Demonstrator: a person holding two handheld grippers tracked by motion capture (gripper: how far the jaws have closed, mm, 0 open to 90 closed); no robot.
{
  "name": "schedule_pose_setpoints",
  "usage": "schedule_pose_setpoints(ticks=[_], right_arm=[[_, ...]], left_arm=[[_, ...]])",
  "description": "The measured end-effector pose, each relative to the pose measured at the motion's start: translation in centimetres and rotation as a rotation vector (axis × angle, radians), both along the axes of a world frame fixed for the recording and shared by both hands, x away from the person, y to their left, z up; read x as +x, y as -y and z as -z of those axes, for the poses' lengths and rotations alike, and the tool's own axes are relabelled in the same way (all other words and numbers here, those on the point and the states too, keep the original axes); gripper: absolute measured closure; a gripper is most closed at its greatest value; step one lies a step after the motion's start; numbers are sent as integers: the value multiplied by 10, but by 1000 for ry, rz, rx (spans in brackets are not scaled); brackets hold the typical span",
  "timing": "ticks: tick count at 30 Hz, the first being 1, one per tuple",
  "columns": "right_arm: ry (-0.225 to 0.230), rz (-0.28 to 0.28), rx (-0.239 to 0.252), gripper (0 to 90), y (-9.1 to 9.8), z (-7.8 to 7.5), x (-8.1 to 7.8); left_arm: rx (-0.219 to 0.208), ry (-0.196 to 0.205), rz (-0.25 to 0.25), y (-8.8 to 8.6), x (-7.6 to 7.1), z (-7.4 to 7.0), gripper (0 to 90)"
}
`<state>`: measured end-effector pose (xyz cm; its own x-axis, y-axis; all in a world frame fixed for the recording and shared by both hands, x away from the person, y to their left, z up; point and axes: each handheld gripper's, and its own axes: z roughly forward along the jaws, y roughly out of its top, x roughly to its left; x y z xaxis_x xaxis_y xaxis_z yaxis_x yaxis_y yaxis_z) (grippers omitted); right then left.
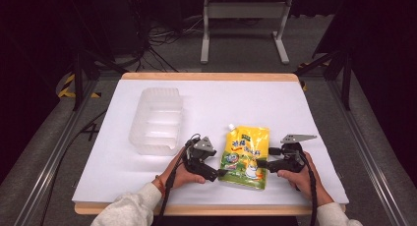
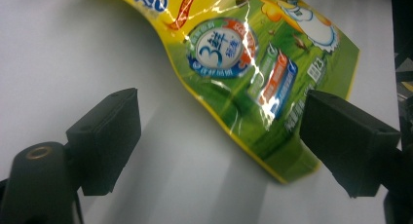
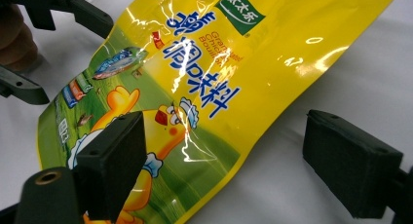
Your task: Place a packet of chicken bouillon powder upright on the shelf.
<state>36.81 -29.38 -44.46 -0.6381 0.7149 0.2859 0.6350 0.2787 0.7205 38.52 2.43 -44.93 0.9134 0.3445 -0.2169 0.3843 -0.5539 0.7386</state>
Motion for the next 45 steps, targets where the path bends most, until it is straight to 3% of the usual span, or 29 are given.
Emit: schedule_pose_setpoints(ticks=[2,5,7,13,17,22,25,29,36,40,45], right_arm=[[2,0,2,179,-1,0,0],[1,-47,29,274,-9,0,-2],[10,-63,34,312,-13,-1,-3],[37,-76,60,596,-12,-5,-7],[65,-68,32,804,-11,-8,-11],[107,-69,34,889,-10,-14,-17],[152,-63,51,894,-9,-22,-23],[226,-77,67,900,-10,-37,-34],[340,-91,91,900,-20,-60,-50],[386,-111,65,900,-30,-66,-53],[400,-126,63,900,-39,-70,-53]], left_arm=[[-4,-11,3,3,2,1,177],[-47,-48,6,9,9,0,236],[-55,-48,18,12,11,-1,278],[-71,-59,1,15,16,-4,460],[-55,-40,-7,15,18,-5,630],[-63,10,-5,11,17,-11,807],[-71,40,1,7,14,-20,860],[-61,122,13,2,5,-36,888],[-38,232,-5,-8,-4,-58,892],[-29,256,-13,-12,-4,-61,890],[-4,286,-32,-14,-4,-62,887]])
